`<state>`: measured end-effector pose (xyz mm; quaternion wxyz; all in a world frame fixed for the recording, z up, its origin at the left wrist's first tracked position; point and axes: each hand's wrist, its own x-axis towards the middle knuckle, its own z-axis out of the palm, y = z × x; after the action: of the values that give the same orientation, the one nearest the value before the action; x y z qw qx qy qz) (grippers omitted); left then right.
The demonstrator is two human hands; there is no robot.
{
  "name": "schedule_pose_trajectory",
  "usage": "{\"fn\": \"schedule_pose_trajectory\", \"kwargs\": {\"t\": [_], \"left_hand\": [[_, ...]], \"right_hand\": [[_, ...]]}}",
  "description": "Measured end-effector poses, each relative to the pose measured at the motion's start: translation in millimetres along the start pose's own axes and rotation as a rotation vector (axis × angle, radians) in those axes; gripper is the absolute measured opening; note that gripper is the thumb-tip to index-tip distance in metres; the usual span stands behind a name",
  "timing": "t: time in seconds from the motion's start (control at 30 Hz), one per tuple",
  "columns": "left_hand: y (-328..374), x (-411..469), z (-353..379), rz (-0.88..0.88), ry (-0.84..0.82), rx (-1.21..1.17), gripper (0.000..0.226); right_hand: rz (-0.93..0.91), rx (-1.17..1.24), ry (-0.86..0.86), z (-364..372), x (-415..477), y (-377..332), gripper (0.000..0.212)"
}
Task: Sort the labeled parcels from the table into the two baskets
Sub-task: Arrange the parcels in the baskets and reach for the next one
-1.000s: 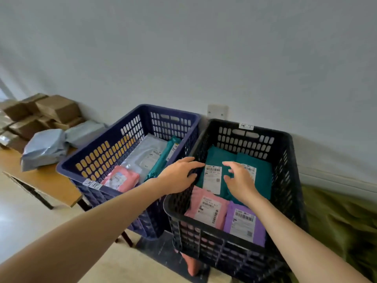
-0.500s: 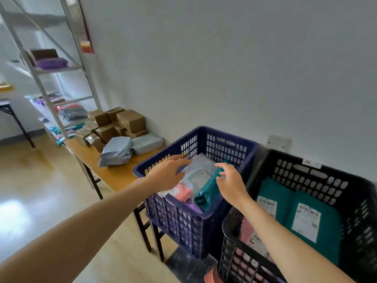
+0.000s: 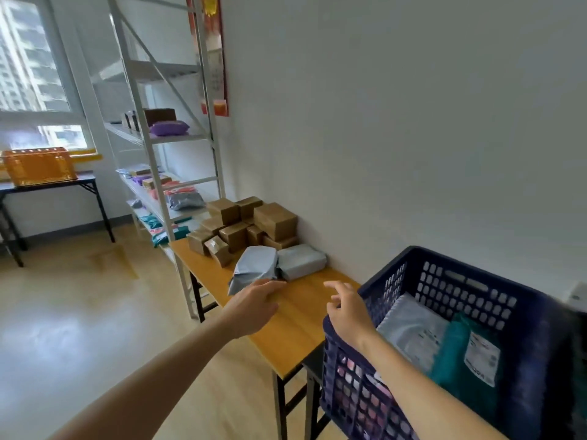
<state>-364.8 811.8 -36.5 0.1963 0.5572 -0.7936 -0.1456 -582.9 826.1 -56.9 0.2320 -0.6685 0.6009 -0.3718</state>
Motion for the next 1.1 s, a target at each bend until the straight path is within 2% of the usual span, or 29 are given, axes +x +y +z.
{"fn": "schedule_pose_trajectory", "kwargs": {"t": [0.2, 0.37, 0.5, 0.8, 1.1], "left_hand": [[-100, 17, -15, 0.003, -0.051, -0.022, 0.048], [-157, 30, -13, -0.087, -0.131, -0.043, 0.05], [-195, 54, -15, -0.122, -0.128, -0.066, 0.049], [-286, 147, -5, -0.217, -0.136, -0.083, 0.047], [-365, 252, 19, -0.271, -0.255, -0.076, 0.048]], "right_hand": [[0.025, 0.002, -0.027, 83, 42, -27, 0.041], [0.083, -0.019, -0.064, 128, 76, -32, 0.042], [0.104, -0.019, -0.089, 161, 113, -31, 0.041], [0.139, 0.041, -0.115, 247, 239, -9, 0.037], [0.287, 0.009, -0.147, 299, 343, 36, 0.038]]}}
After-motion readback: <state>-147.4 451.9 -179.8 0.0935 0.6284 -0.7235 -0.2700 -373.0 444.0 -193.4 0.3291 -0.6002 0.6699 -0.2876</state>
